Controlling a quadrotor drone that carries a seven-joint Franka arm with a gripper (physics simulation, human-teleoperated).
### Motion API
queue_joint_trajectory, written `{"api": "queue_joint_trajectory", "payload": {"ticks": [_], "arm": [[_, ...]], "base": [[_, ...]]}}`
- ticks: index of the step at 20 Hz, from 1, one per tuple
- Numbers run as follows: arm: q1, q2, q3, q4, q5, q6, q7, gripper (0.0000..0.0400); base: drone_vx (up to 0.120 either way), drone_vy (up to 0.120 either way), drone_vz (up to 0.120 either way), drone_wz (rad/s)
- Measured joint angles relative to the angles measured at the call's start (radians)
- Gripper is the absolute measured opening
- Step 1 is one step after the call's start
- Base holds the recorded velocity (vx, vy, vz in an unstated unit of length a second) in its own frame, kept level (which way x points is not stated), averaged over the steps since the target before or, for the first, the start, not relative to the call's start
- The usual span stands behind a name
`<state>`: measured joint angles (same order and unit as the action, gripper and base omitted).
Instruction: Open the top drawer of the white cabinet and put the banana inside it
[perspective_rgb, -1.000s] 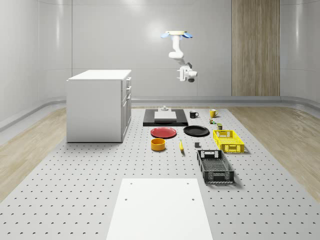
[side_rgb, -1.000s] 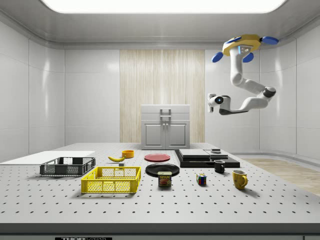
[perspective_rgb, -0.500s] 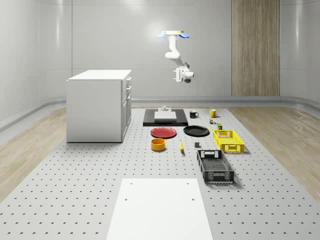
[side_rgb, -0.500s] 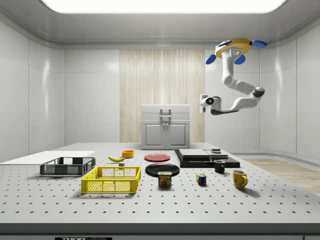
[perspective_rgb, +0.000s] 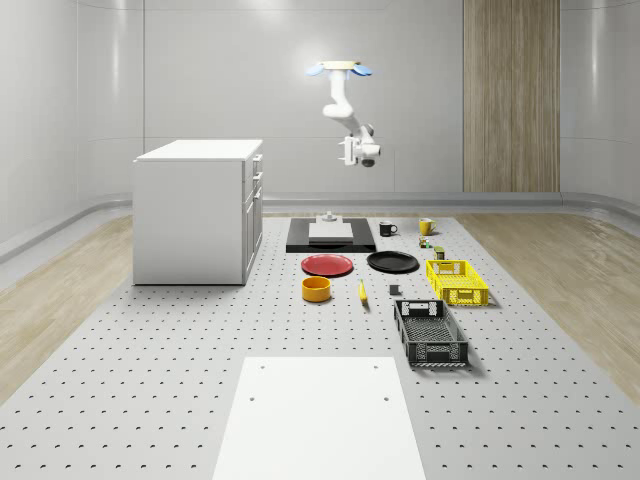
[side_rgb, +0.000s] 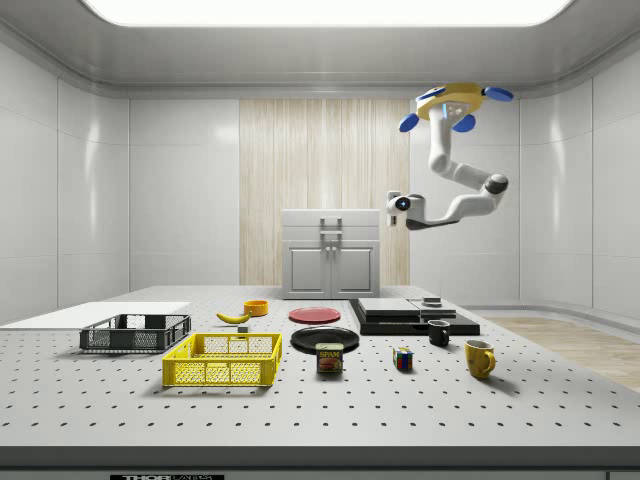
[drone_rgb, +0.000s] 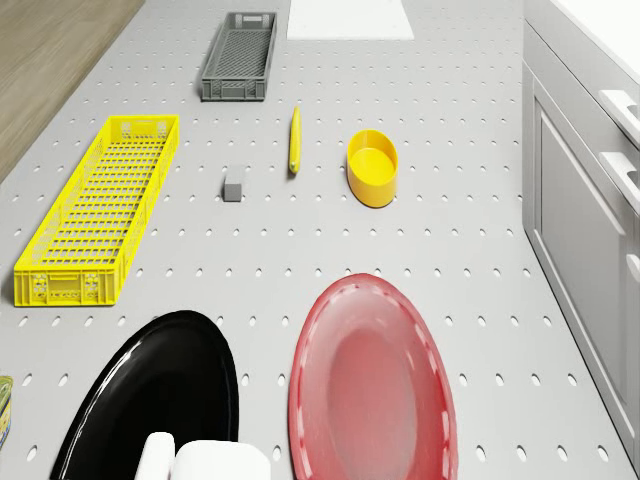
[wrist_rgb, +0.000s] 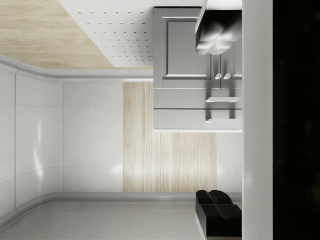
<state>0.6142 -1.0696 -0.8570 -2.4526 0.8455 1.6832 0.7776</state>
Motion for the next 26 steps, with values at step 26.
{"api": "queue_joint_trajectory", "payload": {"ticks": [26], "arm": [[0.056, -0.062, -0.018, -0.008, -0.05, 0.053, 0.042, 0.04]], "base": [[0.12, -0.12, 0.0, 0.0]]}}
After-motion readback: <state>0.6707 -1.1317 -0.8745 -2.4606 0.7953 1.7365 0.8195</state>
